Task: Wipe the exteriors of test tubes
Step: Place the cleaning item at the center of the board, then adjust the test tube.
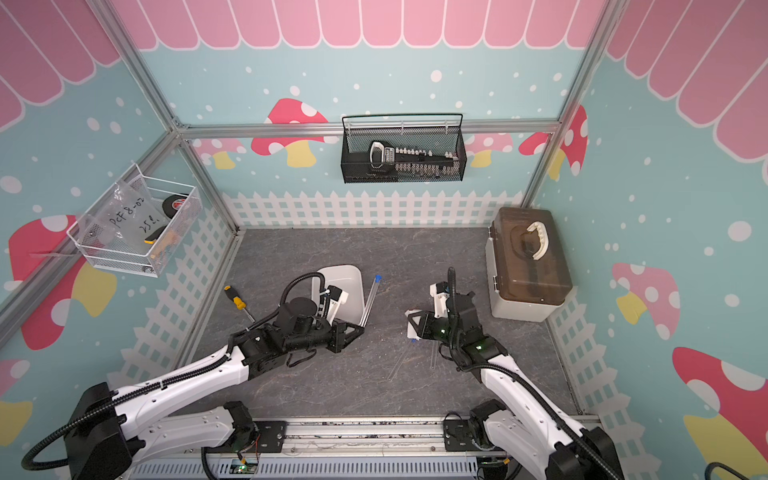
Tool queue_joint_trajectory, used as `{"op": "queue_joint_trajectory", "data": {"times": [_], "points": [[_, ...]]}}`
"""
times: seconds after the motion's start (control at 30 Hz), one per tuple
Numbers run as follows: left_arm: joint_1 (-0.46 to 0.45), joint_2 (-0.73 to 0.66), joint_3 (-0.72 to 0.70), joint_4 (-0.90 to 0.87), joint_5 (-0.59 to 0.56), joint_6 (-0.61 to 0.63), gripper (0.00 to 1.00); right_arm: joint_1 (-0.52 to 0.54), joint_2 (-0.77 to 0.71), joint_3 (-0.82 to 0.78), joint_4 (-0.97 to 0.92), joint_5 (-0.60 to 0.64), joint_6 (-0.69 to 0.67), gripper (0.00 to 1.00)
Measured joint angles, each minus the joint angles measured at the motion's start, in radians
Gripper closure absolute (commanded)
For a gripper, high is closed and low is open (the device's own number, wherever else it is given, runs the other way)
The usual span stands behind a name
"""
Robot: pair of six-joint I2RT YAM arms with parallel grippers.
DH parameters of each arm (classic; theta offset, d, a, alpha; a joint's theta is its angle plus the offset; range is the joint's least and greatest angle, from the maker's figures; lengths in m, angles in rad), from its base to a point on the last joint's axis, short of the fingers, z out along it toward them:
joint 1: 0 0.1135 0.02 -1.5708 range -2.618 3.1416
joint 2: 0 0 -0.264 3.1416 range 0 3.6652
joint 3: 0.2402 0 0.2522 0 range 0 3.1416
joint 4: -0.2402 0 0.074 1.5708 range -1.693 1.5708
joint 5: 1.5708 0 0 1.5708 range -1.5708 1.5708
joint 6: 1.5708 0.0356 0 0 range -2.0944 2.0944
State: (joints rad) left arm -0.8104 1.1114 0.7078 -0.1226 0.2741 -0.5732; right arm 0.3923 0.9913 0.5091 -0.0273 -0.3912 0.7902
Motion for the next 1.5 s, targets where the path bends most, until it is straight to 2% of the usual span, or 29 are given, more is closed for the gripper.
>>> {"op": "queue_joint_trajectory", "data": {"times": [0.07,0.17,0.27,0.37,0.5,0.6,0.9,1.17,1.5], "points": [[0.001,-0.006,0.0,0.003,0.008,0.001,0.85,0.0,0.08,0.001,0.038,-0.013,0.0,0.73],[0.001,-0.006,0.001,-0.005,0.01,0.001,0.85,0.001,0.209,0.009,0.063,-0.019,-0.008,0.53],[0.002,-0.006,0.001,-0.01,0.008,0.001,0.85,0.001,0.285,0.021,0.062,-0.015,-0.026,0.41],[0.002,-0.006,0.001,-0.018,0.002,0.002,0.85,0.002,0.294,0.063,0.022,0.004,-0.053,0.34],[0.002,-0.006,0.001,-0.023,-0.008,0.005,0.85,0.002,0.262,0.181,-0.077,0.056,-0.106,0.34],[-0.003,-0.005,0.001,-0.023,-0.017,0.008,0.85,0.002,0.204,0.238,-0.097,0.057,-0.119,0.37],[-0.039,0.062,0.002,-0.024,-0.077,0.029,0.84,0.013,0.061,0.204,0.13,-0.063,0.056,0.39],[-0.085,0.098,0.035,-0.029,-0.172,0.057,0.84,0.09,0.115,0.192,0.254,-0.064,0.143,0.4],[-0.123,0.124,0.072,-0.03,-0.271,0.092,0.84,0.176,0.217,0.183,0.321,-0.014,0.179,0.5]]}}
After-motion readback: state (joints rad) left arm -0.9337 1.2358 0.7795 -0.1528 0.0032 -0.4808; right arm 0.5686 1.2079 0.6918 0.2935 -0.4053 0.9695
